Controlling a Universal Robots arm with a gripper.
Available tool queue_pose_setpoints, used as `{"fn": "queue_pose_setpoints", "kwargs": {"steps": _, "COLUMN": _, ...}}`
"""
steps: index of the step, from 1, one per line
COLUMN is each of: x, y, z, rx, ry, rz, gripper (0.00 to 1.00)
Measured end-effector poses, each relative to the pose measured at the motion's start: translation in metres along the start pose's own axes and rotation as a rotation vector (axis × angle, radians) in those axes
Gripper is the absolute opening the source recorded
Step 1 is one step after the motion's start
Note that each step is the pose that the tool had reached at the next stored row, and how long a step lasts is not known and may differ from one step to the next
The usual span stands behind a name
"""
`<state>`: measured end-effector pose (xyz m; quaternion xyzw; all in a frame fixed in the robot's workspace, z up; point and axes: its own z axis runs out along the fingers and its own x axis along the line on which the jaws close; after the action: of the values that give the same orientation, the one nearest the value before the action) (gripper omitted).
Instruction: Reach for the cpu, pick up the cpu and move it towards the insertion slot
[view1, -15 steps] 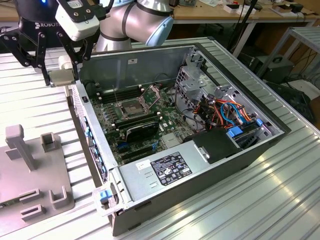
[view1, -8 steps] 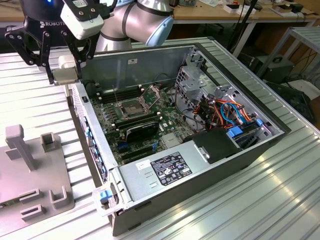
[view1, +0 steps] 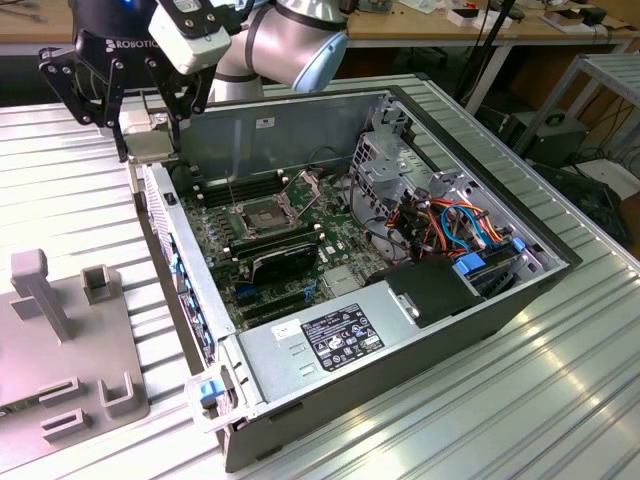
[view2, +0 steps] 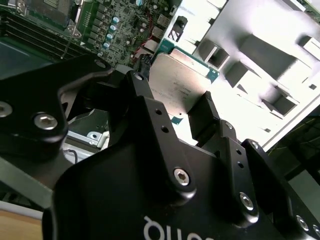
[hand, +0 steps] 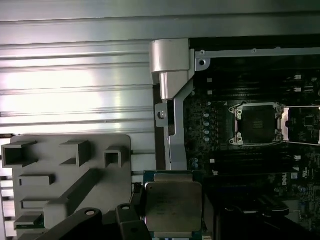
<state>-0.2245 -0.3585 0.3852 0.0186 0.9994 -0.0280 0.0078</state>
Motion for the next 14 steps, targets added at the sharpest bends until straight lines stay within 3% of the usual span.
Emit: {"fn": "queue_pose_setpoints", "kwargs": {"steps": 14, "x": -0.0322, "y": 0.0020, "z": 0.0007, "rx": 0.0002, "ry": -0.0001, "rz": 0.000, "gripper": 0.55}}
